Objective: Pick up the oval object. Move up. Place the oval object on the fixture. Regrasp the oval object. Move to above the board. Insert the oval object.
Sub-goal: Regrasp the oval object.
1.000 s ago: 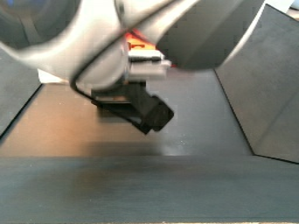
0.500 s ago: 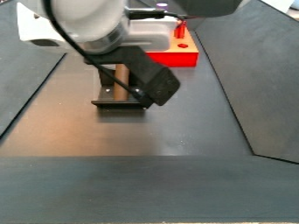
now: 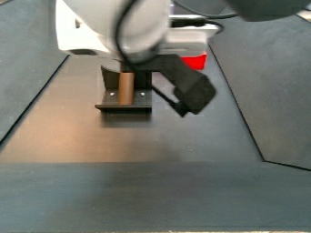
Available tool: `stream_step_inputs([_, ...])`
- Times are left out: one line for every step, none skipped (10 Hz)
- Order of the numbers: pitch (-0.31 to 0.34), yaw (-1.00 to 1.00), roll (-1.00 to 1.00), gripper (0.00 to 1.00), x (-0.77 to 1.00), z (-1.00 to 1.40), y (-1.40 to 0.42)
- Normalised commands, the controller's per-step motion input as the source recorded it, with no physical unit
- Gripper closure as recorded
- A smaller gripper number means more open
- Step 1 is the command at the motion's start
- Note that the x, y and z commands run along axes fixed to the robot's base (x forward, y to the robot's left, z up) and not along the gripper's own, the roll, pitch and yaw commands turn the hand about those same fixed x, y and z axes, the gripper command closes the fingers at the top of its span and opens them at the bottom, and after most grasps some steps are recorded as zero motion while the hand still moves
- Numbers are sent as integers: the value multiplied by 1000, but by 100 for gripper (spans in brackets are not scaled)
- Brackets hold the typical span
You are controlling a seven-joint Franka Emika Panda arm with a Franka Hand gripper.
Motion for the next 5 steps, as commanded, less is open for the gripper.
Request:
stream_step_inputs([-81,3,69,0,-1000,16,-14])
stream_step_inputs([-84,9,84,0,-1000,19,-16])
stream_step_inputs([-88,19,114,0,-825,21,-21])
stream_step_inputs([-90,20,123,0,-737,20,-22])
stream_step_inputs([-24,-906,1000,0,-340,-172,-1000])
